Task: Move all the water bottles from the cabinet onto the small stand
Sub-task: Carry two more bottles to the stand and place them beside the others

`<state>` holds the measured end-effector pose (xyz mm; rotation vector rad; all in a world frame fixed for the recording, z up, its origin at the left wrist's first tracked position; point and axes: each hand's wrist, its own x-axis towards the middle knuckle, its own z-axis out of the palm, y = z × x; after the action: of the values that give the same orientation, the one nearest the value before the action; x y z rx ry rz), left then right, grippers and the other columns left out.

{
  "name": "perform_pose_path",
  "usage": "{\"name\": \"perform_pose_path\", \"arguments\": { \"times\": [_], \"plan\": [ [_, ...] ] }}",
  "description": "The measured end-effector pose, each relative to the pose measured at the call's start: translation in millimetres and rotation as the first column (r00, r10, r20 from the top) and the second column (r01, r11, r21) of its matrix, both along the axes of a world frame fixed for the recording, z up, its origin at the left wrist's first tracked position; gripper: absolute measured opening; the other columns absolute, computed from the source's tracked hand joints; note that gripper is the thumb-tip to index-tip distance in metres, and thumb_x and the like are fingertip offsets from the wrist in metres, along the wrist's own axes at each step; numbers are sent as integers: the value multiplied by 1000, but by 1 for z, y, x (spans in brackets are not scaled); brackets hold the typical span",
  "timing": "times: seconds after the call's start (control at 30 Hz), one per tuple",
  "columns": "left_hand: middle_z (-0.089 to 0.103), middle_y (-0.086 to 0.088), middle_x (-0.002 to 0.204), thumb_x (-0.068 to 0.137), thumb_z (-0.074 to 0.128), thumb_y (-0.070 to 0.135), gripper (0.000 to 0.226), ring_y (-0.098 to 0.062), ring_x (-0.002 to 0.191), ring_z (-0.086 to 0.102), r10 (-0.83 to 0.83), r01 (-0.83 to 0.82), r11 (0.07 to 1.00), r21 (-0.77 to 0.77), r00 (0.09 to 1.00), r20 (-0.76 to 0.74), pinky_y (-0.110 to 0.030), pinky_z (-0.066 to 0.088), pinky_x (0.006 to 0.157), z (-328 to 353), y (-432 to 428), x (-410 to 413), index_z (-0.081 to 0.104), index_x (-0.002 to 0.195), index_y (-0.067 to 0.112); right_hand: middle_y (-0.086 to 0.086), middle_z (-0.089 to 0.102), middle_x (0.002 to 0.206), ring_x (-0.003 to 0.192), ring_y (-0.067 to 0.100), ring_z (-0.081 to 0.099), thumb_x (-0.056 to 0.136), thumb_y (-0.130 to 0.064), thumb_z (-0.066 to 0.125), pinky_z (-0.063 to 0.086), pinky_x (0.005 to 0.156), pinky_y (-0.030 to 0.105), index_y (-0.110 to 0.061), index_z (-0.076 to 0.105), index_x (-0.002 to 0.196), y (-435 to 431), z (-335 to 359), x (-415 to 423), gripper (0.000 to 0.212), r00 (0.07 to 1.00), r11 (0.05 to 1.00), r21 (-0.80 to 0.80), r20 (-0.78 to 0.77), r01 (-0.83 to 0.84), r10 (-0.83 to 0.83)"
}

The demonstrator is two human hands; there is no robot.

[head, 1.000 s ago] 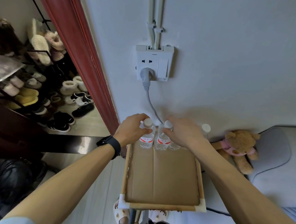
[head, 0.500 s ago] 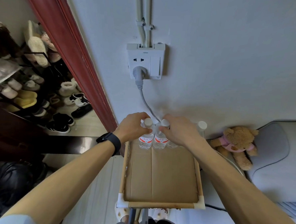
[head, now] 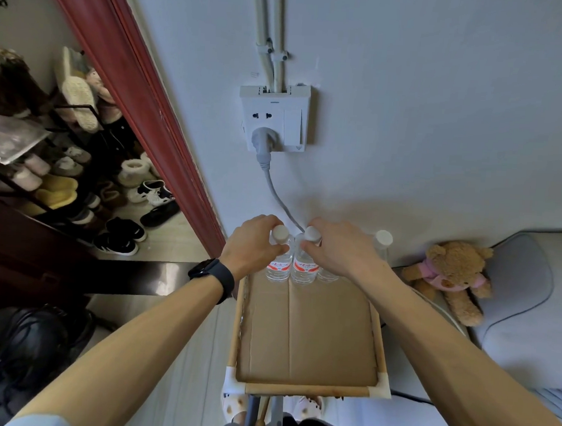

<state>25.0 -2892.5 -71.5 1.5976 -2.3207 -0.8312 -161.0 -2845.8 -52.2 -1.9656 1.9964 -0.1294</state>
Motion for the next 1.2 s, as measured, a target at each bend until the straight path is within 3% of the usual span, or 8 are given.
{"name": "perform_pose_path", "arguments": {
  "times": [0.13,0.23,0.33,0.5,0.73,0.83,0.97,1.2],
  "plan": [
    [59,2,108,84,70,36,35,-20,93,59,11,-11,1000,2,1000,-20,-44,53,81,-5,7,-3,56,113,22,7,65,97,94,34,58,92,-47,50,38,65,36,-23,49,116,3,-2,1,34,1000,1000,-24,14,13,-12],
    [54,-2,122,82,70,33,53,-21,105,55,-6,6,1000,15,1000,-18,-42,51,88,-7,13,-5,49,128,21,6,65,100,96,33,57,93,-48,50,38,66,36,-23,46,126,5,-2,1,42,1000,999,-38,2,19,-19],
    [52,-3,130,81,70,32,62,-23,113,50,-5,5,1000,13,1000,-14,-43,49,91,-9,15,-5,43,136,21,6,65,96,93,34,58,92,-48,49,43,68,38,-21,47,122,3,-3,2,40,1000,998,-55,11,22,-22],
    [61,4,112,86,70,38,45,-20,101,56,44,-44,999,-24,999,26,-44,54,79,-7,13,-5,50,124,23,0,50,83,81,31,53,94,-47,49,40,65,37,-19,49,111,-2,-5,3,33,1000,997,-78,4,30,-29],
    [62,4,102,81,73,36,41,-20,93,57,45,-45,999,-15,999,0,-45,54,75,-7,13,-4,52,113,24,8,63,89,87,36,57,94,-43,47,49,72,43,-20,46,113,2,-8,1,30,1000,998,-60,15,9,-9],
    [60,4,103,80,72,39,42,-19,94,56,36,-36,999,-23,999,4,-45,54,75,-8,13,-2,52,114,25,9,66,93,89,36,57,93,-45,47,47,68,40,-23,45,115,3,-8,0,31,1000,998,-53,9,14,-14],
    [56,1,117,81,70,37,50,-19,103,53,23,-23,1000,-18,1000,-9,-44,54,80,-8,15,-2,49,124,25,8,65,98,94,34,56,93,-47,47,41,66,38,-24,43,126,4,-6,1,40,1000,998,-49,0,25,-25],
    [49,-1,136,81,71,36,66,-20,116,53,34,-34,999,25,999,1,-44,53,87,-6,15,5,39,138,26,3,70,96,94,33,62,93,-45,45,51,76,44,-27,38,132,13,2,-3,44,997,995,-76,56,65,-61]
  ]
}}
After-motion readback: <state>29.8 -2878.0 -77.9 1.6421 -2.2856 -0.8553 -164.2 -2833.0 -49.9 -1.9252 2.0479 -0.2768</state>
